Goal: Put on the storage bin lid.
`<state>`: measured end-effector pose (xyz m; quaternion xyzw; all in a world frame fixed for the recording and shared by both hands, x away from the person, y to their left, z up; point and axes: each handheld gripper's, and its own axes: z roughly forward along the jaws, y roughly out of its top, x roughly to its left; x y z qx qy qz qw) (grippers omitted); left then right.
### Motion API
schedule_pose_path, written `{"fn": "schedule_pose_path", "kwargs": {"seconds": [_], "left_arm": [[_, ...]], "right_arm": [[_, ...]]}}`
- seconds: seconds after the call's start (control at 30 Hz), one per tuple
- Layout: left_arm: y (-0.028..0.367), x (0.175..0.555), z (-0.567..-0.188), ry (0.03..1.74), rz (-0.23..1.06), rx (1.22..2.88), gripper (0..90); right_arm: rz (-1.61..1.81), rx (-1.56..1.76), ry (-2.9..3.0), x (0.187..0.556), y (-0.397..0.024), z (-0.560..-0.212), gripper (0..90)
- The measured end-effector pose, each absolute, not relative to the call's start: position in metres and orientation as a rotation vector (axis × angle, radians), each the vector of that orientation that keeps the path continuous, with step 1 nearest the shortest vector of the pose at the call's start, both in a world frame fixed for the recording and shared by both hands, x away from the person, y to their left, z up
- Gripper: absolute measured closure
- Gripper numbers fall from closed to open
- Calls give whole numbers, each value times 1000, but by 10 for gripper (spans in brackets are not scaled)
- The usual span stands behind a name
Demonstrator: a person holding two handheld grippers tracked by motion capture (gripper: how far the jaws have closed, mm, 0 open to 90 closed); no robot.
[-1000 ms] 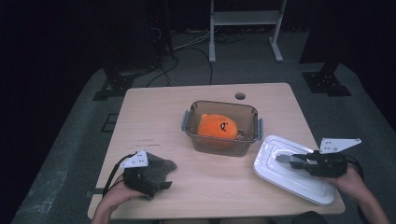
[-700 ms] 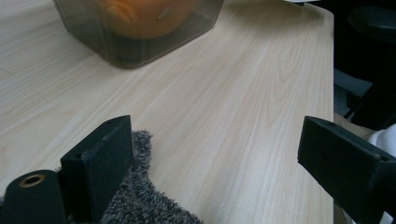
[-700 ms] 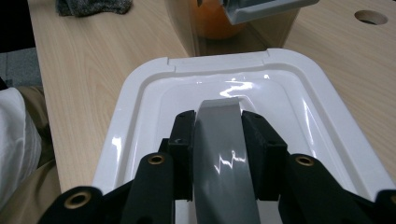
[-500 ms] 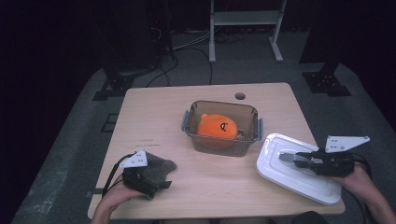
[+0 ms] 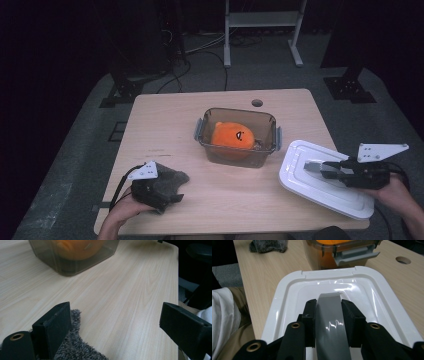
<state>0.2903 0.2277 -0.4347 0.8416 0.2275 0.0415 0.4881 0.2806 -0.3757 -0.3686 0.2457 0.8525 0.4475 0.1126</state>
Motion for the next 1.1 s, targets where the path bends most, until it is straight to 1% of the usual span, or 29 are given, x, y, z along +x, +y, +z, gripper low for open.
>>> {"fn": "schedule_pose_path", "kwargs": {"seconds": [0.37,0.67,1.1], "left_arm": [[228,290,-435,554,96,2047,98],[228,290,-435,556,98,2045,98],[229,291,-435,559,103,2046,95]], "right_arm": [[1325,686,2484,280,-376,-343,653],[1332,632,2485,285,-367,-324,653],[1348,571,2491,299,-351,-309,653]]}}
